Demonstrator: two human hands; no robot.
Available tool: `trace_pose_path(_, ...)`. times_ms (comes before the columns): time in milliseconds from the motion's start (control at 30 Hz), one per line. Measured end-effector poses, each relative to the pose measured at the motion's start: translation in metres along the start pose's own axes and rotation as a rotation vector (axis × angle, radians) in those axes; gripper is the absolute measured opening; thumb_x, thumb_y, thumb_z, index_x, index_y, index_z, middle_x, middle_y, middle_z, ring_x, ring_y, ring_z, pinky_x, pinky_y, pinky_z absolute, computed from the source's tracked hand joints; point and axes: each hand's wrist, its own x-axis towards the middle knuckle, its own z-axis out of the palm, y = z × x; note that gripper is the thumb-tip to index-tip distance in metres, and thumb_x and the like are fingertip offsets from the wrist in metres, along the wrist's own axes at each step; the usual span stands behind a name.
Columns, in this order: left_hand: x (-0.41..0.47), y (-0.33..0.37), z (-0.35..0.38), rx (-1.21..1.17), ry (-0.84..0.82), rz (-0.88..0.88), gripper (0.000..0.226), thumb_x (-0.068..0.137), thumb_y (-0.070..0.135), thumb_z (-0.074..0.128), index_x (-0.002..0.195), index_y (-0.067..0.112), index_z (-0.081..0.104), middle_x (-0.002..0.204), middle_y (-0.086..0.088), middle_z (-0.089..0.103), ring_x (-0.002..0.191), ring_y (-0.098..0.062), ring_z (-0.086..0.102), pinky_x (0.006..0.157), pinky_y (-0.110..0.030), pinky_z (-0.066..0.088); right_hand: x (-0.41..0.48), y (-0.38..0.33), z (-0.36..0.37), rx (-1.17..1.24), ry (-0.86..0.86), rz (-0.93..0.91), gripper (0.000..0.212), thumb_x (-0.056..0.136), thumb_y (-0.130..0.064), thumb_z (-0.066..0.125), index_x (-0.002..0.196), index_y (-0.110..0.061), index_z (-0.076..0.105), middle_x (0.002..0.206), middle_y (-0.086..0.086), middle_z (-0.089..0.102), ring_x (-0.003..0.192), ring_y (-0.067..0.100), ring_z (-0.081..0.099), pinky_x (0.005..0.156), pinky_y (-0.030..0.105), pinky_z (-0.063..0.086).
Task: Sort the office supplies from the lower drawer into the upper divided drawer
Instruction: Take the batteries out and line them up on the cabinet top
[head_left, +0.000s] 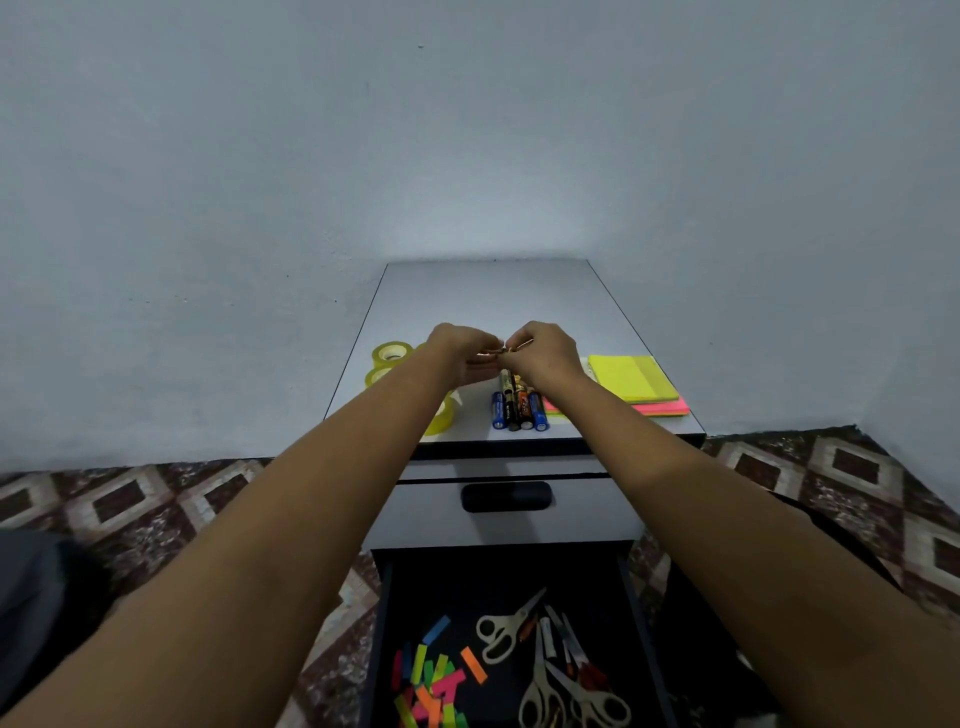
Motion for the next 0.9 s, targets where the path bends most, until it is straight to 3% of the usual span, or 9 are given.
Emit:
trace_pose_path(267, -0.006, 0.002, -0.001, -0.068, 0.002, -0.048, 0.015, 0.090, -0.002, 0.054, 0.075, -0.001, 0.053, 0.073, -0.014, 0.056, 0.061, -0.018, 0.056, 0.049, -0.022, 0.052, -0.009, 0.005, -0.009, 0.097, -0.068, -0.051, 0.022, 0.080, -0.012, 0.071, 0.101, -0.010, 0.066, 0.107, 0.011, 0.067, 0.096, 0.020, 0.062, 0.080, 0.032, 0.052)
trace_pose_path(400, -0.002, 0.002, -0.004, 0.067, 0.088, 0.011, 0.010, 0.083, -0.007, 0.061, 0.076, -0.006, 0.053, 0.072, -0.019, 0.059, 0.060, -0.023, 0.061, 0.059, -0.028, 0.054, -0.010, 0.007, -0.019, -0.088, -0.071, -0.139, 0.029, 0.087, -0.019, 0.066, 0.112, -0.006, 0.066, 0.112, 0.009, 0.067, 0.104, 0.020, 0.060, 0.084, 0.025, 0.045)
trace_pose_path(633, 0.002, -0.004, 0.000, 0.420, 0.174, 0.141, 0.015, 0.079, -0.005, 0.066, 0.070, -0.003, 0.054, 0.066, -0.019, 0.058, 0.054, -0.022, 0.059, 0.063, -0.033, 0.056, -0.013, 0.028, -0.030, -0.346, -0.041, -0.192, 0.031, 0.092, -0.015, 0.054, 0.119, -0.002, 0.063, 0.124, 0.013, 0.062, 0.115, 0.025, 0.056, 0.095, 0.031, 0.043)
trace_pose_path(900, 0.006, -0.012, 0.005, 0.526, 0.159, 0.181, 0.007, 0.079, -0.003, 0.066, 0.084, -0.001, 0.063, 0.065, -0.014, 0.059, 0.058, -0.023, 0.059, 0.080, -0.043, 0.057, -0.011, 0.029, -0.021, -0.486, -0.078, -0.261, 0.025, 0.090, -0.015, 0.054, 0.105, -0.004, 0.070, 0.107, 0.015, 0.068, 0.099, 0.029, 0.060, 0.085, 0.036, 0.050)
